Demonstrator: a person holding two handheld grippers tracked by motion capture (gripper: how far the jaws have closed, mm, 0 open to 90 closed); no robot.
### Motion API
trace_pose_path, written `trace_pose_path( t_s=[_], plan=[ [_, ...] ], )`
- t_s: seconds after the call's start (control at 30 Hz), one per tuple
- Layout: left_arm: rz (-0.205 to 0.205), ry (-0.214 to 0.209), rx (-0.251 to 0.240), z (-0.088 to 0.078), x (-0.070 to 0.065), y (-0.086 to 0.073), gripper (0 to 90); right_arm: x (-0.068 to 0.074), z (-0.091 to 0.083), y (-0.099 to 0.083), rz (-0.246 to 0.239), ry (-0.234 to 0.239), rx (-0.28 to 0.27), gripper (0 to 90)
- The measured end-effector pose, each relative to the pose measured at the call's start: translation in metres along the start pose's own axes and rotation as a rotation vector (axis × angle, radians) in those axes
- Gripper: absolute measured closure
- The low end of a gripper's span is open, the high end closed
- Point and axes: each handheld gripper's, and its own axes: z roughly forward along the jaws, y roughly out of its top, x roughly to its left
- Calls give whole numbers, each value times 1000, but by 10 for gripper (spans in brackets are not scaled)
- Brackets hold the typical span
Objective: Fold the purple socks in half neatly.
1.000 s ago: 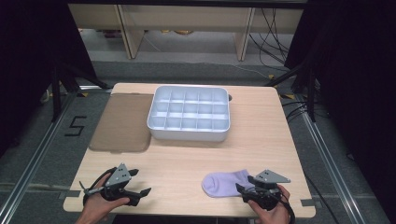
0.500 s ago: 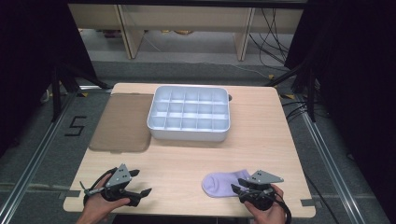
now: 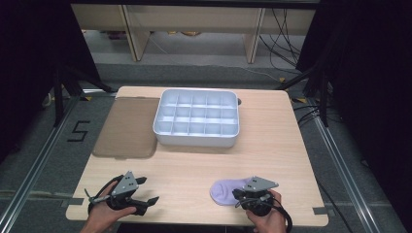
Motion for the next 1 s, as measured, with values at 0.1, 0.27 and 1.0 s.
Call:
trace_pose_path(
  t_s=[0.1, 0.27, 1.0],
  plan=[
    [-7, -10, 6, 1, -2, 1, 187, -1, 7, 3, -5, -3, 31, 875],
    [-8, -34, 13, 5, -3, 3, 185, -4, 15, 6, -15, -4, 69, 882],
    [-76, -40, -9, 8, -1, 4, 182, 24, 54, 30, -123, 41, 121, 880]
  ],
)
